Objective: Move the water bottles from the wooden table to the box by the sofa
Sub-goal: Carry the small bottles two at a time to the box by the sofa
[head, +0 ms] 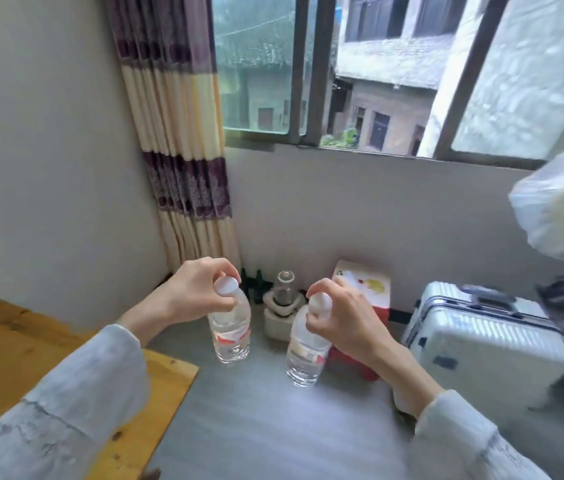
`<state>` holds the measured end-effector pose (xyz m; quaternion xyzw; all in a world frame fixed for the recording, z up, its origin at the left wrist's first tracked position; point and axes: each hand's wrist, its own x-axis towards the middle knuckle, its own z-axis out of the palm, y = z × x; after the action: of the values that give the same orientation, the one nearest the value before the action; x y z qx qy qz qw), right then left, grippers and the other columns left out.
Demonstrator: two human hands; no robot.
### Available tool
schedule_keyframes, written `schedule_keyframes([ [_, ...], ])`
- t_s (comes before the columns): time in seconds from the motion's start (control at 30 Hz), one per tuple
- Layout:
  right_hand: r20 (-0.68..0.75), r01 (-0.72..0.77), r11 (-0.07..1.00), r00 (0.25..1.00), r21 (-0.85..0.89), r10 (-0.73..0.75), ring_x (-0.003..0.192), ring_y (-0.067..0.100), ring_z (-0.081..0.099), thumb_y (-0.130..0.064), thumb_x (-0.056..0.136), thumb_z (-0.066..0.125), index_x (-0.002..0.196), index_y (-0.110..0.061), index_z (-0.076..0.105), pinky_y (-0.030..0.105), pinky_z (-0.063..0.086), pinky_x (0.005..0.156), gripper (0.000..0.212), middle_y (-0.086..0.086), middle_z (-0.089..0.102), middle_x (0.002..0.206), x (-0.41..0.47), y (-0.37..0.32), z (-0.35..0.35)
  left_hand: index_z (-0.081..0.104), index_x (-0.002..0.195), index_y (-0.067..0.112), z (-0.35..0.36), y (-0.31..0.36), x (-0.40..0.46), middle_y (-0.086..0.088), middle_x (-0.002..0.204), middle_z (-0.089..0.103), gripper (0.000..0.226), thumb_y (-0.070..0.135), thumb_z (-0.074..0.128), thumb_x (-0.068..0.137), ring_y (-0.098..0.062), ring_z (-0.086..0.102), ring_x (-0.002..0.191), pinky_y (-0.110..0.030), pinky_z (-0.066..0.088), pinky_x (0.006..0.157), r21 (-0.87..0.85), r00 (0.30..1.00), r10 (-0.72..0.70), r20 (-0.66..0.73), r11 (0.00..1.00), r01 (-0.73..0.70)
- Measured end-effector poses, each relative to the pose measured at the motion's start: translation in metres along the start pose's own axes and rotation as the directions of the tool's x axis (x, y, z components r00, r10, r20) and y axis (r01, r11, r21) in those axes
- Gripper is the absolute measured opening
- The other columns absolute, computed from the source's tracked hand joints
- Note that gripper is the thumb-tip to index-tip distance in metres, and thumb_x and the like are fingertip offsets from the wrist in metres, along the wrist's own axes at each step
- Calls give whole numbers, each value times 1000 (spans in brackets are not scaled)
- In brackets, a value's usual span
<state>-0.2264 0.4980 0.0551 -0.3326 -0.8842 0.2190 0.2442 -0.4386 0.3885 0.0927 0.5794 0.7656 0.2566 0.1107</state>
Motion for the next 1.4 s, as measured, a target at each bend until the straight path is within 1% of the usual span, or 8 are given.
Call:
schedule_keyframes([
  [0.17, -119, -217, 972, 971, -84, 207, 88, 23, 54, -18, 71, 62, 99, -15, 60, 26, 39, 77, 29, 6, 56, 94, -77, 80, -101, 61, 78, 33, 83, 124, 36, 12, 66, 55, 21, 21, 72, 64, -2, 49, 60, -8, 35, 51, -126, 968, 194, 159, 976, -175],
  [0.3, -256, -425, 903, 882, -65, 397, 94, 20, 53, -16, 71, 61, 101, -13, 59, 19, 33, 75, 29, 7, 59, 100, -149, 142, -172, 65, 83, 26, 160, 235, 57, 1, 82, 65, 22, 18, 72, 64, -9, 55, 68, -19, 42, 61, -247, 887, 378, 266, 916, -316],
  [0.5, -510, -687, 726, 627, -5, 589, 90, 16, 51, -17, 72, 62, 104, -18, 58, 21, 35, 74, 33, -3, 52, 92, -259, 223, -268, 64, 85, 29, 275, 403, 77, 10, 81, 62, 23, 22, 74, 65, 2, 50, 60, -8, 36, 53, -368, 671, 643, 370, 764, -530],
  [0.7, -642, -833, 549, 386, 65, 662, 86, 17, 50, -17, 69, 64, 98, -21, 59, 23, 36, 69, 29, 0, 56, 92, -353, 308, -360, 64, 80, 31, 388, 566, 84, 17, 72, 61, 21, 23, 72, 62, 3, 55, 64, -4, 39, 48, -518, 450, 798, 401, 602, -607],
  [0.9, -758, -907, 390, 142, 157, 636, 89, 18, 53, -17, 69, 66, 101, -19, 60, 19, 32, 70, 33, 1, 58, 98, -438, 371, -445, 61, 78, 34, 474, 715, 70, 18, 75, 61, 20, 24, 72, 64, 3, 57, 69, -1, 38, 46, -607, 236, 874, 425, 468, -642],
  [1.07, -818, -916, 316, -22, 246, 574, 88, 19, 54, -12, 68, 65, 99, -17, 62, 15, 30, 66, 31, 4, 61, 99, -501, 421, -503, 64, 81, 26, 537, 819, 49, 16, 73, 61, 19, 24, 74, 65, 1, 57, 67, 1, 38, 50, -656, 106, 900, 422, 384, -650],
  [1.27, -789, -911, 271, -89, 312, 608, 81, 16, 53, -10, 67, 65, 88, -14, 62, 17, 32, 67, 21, 2, 64, 92, -588, 496, -566, 65, 91, 23, 622, 938, 14, 14, 78, 62, 25, 26, 74, 67, -1, 57, 70, 0, 39, 53, -690, -41, 883, 468, 335, -642],
  [1.4, -775, -912, 245, -111, 328, 622, 82, 18, 54, -9, 67, 65, 85, -12, 61, 22, 37, 69, 19, 4, 64, 91, -656, 551, -617, 65, 88, 26, 681, 1027, -15, 14, 77, 63, 24, 25, 74, 66, -2, 58, 69, -3, 42, 52, -707, -85, 862, 499, 349, -615],
])
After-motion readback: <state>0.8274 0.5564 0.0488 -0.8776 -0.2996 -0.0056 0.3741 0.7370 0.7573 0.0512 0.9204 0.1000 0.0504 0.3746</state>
